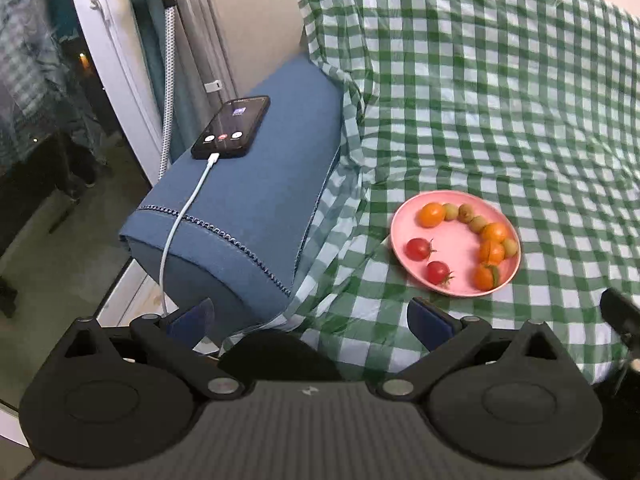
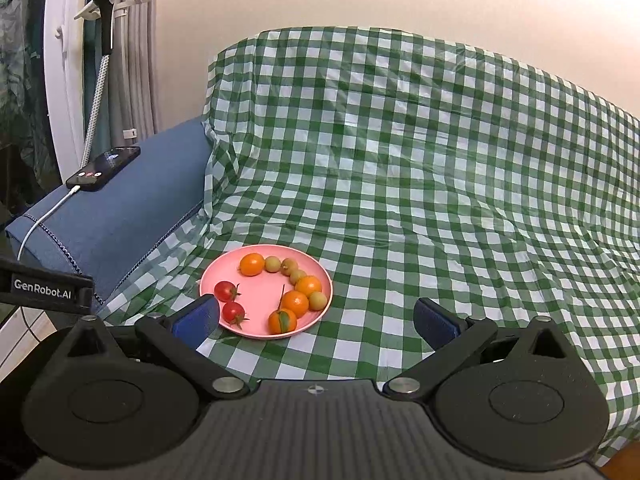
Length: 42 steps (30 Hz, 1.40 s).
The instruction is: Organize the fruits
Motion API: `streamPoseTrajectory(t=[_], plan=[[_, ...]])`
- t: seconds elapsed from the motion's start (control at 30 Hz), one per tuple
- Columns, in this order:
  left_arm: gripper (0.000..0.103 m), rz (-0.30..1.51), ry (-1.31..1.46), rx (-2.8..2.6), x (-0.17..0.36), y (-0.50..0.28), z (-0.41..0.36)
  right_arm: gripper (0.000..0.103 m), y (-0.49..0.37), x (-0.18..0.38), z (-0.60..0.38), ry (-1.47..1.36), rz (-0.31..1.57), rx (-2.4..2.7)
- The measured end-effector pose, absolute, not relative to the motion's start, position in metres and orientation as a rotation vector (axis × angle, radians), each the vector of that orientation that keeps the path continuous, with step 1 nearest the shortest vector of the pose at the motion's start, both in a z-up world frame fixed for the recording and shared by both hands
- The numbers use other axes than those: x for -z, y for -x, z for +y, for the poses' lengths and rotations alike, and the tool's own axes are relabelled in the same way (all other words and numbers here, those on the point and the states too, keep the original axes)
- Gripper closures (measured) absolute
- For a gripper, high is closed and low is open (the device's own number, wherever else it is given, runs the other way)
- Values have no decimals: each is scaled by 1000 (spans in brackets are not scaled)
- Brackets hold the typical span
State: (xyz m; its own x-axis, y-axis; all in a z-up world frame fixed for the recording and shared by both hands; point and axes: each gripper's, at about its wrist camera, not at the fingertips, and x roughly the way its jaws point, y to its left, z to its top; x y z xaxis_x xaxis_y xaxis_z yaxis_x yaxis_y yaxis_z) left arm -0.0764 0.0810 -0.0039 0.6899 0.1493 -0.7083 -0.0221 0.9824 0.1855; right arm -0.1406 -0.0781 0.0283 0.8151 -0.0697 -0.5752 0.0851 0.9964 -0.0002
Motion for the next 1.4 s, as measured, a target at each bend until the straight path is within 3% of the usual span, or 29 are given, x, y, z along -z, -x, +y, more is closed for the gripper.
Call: streamPoseTrajectory(t=[0.27, 0.6, 1.0, 1.4], plan=[[0, 977, -167, -100, 24, 58, 80, 1, 126, -28, -77, 0, 616, 35], [0, 880, -215, -151, 19, 54, 71, 1, 118, -22, -81, -3, 625, 40], [0, 993, -125, -32, 36, 50, 69, 1, 119, -15, -82, -26, 641, 32], [0, 960, -121, -1, 31, 56, 65, 1, 120, -15, -82, -26, 643, 32]])
